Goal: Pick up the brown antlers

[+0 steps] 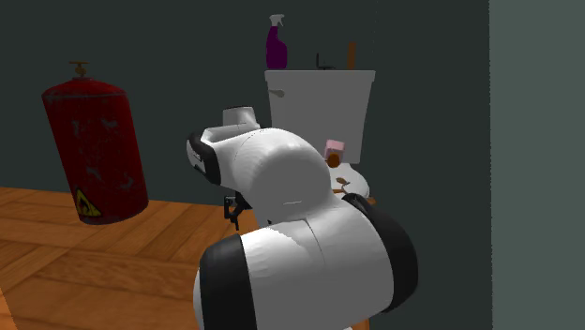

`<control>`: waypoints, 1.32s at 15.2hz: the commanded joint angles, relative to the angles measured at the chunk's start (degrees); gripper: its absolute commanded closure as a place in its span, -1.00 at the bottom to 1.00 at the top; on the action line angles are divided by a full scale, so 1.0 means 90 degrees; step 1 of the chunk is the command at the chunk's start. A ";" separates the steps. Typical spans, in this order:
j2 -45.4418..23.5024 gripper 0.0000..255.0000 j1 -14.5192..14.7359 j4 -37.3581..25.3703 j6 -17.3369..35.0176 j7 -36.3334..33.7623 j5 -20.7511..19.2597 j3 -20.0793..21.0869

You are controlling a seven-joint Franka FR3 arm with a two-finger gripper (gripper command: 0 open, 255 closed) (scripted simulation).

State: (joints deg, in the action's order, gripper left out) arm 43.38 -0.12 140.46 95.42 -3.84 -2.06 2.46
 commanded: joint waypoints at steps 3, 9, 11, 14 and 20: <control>0.0044 -1.00 -0.0068 -0.0051 -0.0013 0.0504 -0.0195 -0.0346; -0.0135 -1.00 -0.0214 -0.0453 0.0020 0.2007 -0.0711 -0.1389; -0.0290 -1.00 -0.0233 -0.0669 0.0047 0.2509 -0.0839 -0.1734; -0.0604 -1.00 -0.0221 -0.1067 0.0091 0.3264 -0.0971 -0.2253; -0.1503 -1.00 -0.0044 -0.2126 0.0152 0.4817 -0.0963 -0.3317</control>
State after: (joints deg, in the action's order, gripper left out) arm 31.37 -0.84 123.18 96.81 36.76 -10.87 -25.66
